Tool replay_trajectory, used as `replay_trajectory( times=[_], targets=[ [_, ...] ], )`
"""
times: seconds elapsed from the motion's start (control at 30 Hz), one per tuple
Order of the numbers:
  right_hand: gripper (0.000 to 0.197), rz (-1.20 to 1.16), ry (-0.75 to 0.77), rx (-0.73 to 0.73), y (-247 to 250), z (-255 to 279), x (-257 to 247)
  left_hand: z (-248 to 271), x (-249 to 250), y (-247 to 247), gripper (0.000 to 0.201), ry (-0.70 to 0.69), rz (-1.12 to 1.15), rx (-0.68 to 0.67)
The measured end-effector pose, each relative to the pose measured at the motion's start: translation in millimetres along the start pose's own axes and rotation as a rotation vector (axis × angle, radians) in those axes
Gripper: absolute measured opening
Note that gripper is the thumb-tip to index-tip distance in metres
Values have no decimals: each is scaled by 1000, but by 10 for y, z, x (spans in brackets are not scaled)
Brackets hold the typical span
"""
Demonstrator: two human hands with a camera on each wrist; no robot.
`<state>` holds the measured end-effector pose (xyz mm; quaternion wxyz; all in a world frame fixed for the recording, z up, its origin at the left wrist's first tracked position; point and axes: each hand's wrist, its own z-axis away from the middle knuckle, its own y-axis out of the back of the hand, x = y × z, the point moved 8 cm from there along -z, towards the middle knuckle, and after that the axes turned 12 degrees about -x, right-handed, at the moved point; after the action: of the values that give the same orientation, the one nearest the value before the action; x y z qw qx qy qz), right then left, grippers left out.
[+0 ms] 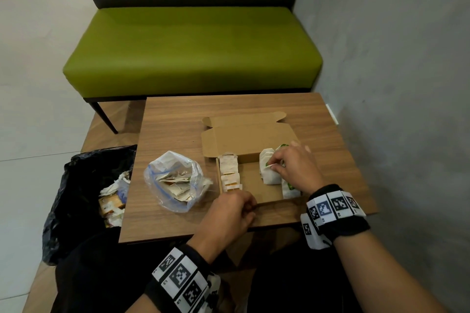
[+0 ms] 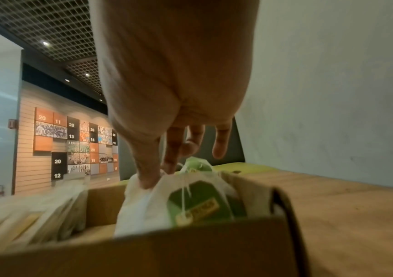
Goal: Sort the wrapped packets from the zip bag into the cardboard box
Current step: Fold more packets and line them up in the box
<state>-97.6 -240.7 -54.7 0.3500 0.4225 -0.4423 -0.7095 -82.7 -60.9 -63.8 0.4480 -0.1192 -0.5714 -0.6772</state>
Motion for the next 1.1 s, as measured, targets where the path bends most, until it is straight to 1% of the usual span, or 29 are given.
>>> replay_trajectory(
  times=[0.1, 0.23, 0.4, 0.57, 0.63, 0.7, 0.73, 0.8, 0.87, 0.9, 0.93, 0.97, 1.0, 1.07, 1.1],
  targets=[
    [13, 39, -14, 39, -36, -22, 22, -9, -4, 2, 25, -2, -6, -4],
    [13, 9, -2, 38, -84, -58, 28, -16, -5, -1, 25, 1, -11, -5],
    [14, -13, -27, 83, -90, -16, 76, -11, -18, 2, 26, 2, -7, -20],
    [19, -53, -72, 124, -7, 44, 136, -3, 5, 6, 25, 4, 3, -36],
    [19, -88, -97, 173, 78, 91, 169, 34, 51, 42, 23, -17, 7, -28],
    [18, -167, -115, 262, 206, 167, 198, 130, 104, 170, 18, -48, 12, 46],
    [18, -202, -108, 309, 271, 213, 188, 206, 116, 281, 14, -55, 17, 111],
    [18, -246, -61, 374, 381, 295, 63, 400, 101, 619, 10, -47, 15, 303],
    [17, -279, 16, 380, 426, 345, -211, 631, 31, 1025, 7, -26, -96, 530],
    [17, -283, 55, 357, 421, 353, -391, 720, -36, 1194, 6, 13, -195, 607],
    [16, -279, 96, 321, 399, 359, -595, 773, -133, 1330, 7, 71, -287, 642],
    [16, -280, 145, 276, 354, 360, -811, 786, -267, 1420, 10, 141, -344, 623],
    [16, -289, 202, 235, 311, 366, -1032, 771, -427, 1469, 13, 215, -361, 561],
    [16, -312, 301, 164, 198, 366, -1433, 717, -730, 1449, 15, 346, -328, 389],
    [17, -310, 318, 117, 125, 349, -1601, 696, -830, 1411, 15, 388, -316, 313]
  ],
)
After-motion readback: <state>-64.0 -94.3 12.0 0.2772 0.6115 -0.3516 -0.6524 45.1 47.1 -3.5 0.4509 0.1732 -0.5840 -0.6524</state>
